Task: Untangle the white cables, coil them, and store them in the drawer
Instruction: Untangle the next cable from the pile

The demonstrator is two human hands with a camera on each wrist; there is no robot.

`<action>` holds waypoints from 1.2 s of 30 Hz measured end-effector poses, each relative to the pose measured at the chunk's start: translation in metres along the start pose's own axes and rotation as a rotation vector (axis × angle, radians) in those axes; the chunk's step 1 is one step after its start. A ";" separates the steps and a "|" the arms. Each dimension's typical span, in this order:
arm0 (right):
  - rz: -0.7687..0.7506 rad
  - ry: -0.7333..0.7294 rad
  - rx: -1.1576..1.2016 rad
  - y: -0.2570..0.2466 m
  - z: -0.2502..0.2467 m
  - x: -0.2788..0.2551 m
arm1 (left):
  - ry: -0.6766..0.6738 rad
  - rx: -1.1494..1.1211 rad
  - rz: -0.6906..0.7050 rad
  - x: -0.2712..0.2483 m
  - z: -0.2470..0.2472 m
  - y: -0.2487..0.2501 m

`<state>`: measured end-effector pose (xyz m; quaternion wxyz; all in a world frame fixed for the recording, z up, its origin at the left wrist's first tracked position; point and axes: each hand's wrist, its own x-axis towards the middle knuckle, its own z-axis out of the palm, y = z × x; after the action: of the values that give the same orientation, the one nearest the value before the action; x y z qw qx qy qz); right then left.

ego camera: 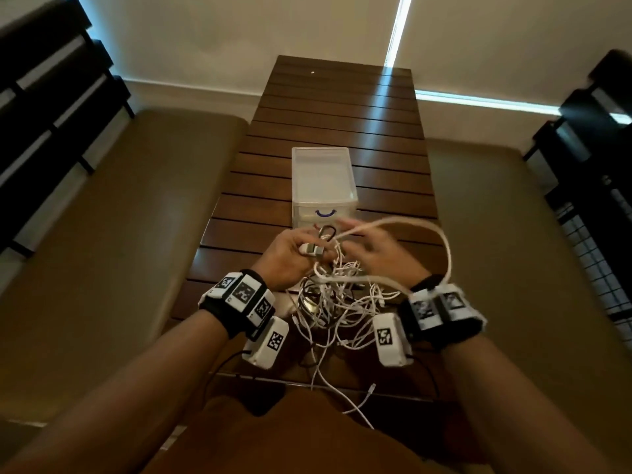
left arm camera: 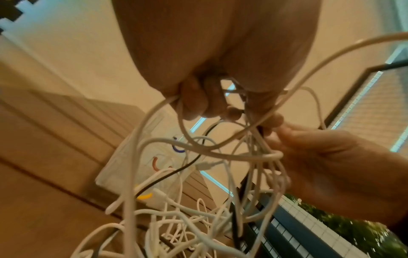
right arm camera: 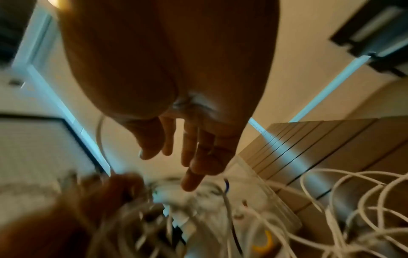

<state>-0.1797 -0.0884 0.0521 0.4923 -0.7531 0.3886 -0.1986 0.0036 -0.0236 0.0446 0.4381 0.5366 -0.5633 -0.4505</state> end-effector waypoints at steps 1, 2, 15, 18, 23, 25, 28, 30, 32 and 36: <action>0.018 -0.050 -0.002 0.003 0.011 0.001 | -0.008 0.020 0.045 -0.001 0.000 0.001; 0.023 -0.061 0.012 0.002 0.017 0.001 | 0.014 0.035 0.073 -0.002 -0.001 -0.001; 0.348 0.122 -0.219 0.057 -0.002 0.003 | 0.375 -0.066 0.158 -0.004 -0.032 -0.002; 0.173 0.352 -0.105 0.026 -0.014 0.013 | 0.213 0.015 0.118 -0.002 -0.028 0.004; -0.066 0.003 -0.122 -0.060 -0.015 0.005 | 0.041 0.029 0.057 0.003 -0.014 0.010; -0.042 -0.097 -0.345 -0.065 -0.011 0.005 | 0.017 0.013 0.045 0.004 -0.009 0.011; -0.034 0.010 -0.440 -0.062 -0.015 0.009 | -0.046 0.003 -0.044 0.005 -0.001 0.001; -0.082 0.110 -0.415 -0.063 -0.019 0.009 | -0.112 0.019 -0.094 0.005 0.004 -0.012; -0.148 0.240 -0.318 -0.070 -0.026 0.008 | -0.148 0.099 -0.110 0.005 0.010 -0.025; -0.236 0.550 -0.054 -0.091 -0.054 0.000 | -0.119 0.152 -0.218 0.000 0.018 -0.048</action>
<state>-0.1808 -0.1008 0.1572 0.3217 -0.7241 0.4221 -0.4406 -0.0038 -0.0239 -0.0059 0.3103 0.5985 -0.5592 -0.4825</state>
